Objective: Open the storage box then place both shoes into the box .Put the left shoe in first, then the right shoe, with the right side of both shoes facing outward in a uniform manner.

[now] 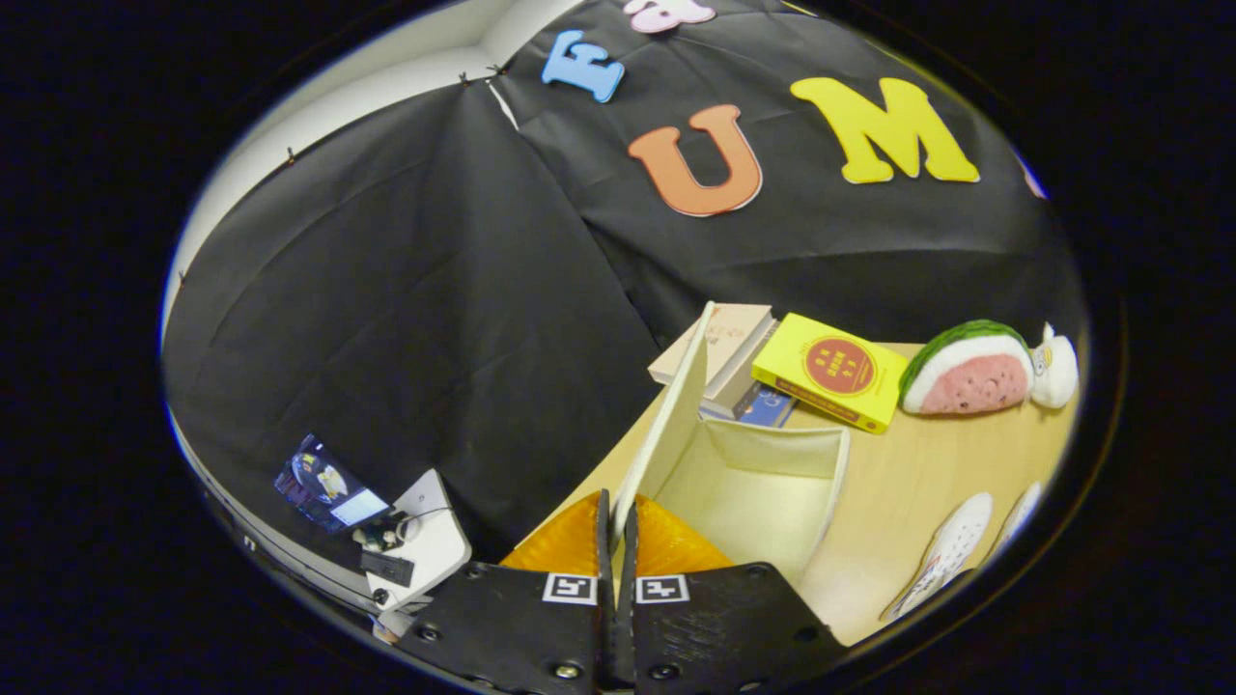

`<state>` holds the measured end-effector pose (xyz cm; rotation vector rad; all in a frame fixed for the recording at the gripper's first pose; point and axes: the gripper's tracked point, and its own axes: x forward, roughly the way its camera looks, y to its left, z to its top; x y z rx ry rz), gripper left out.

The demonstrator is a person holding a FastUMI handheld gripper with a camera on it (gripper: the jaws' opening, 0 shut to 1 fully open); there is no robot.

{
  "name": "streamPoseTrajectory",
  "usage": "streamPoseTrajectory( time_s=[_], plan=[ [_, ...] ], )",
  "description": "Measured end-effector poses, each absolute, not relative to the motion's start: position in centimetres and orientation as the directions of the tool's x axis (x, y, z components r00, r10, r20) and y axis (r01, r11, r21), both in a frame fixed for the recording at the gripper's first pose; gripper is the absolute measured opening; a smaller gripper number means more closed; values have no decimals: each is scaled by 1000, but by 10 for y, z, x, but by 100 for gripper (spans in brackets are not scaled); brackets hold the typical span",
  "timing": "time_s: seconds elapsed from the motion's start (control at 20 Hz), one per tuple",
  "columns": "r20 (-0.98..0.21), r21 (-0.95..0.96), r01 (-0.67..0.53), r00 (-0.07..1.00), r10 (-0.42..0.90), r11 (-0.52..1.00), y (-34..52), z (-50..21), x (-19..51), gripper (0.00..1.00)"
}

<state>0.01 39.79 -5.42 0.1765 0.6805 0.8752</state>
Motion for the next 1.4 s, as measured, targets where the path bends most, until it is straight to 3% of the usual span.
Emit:
streamPoseTrajectory(
  time_s=[0.15,0.3,0.55,0.75,1.0,1.4],
  plan=[
    [-462,414,-661,440,770,626,433,-45,-5,0],
    [-448,376,-694,445,776,615,470,-40,-10,10],
    [-396,271,-790,429,812,550,524,-26,-34,54],
    [-356,212,-794,480,802,569,529,-19,-32,90],
    [-287,152,-730,613,736,667,490,-6,-4,94],
    [-240,90,-579,777,582,810,353,-9,27,95]
  ],
)
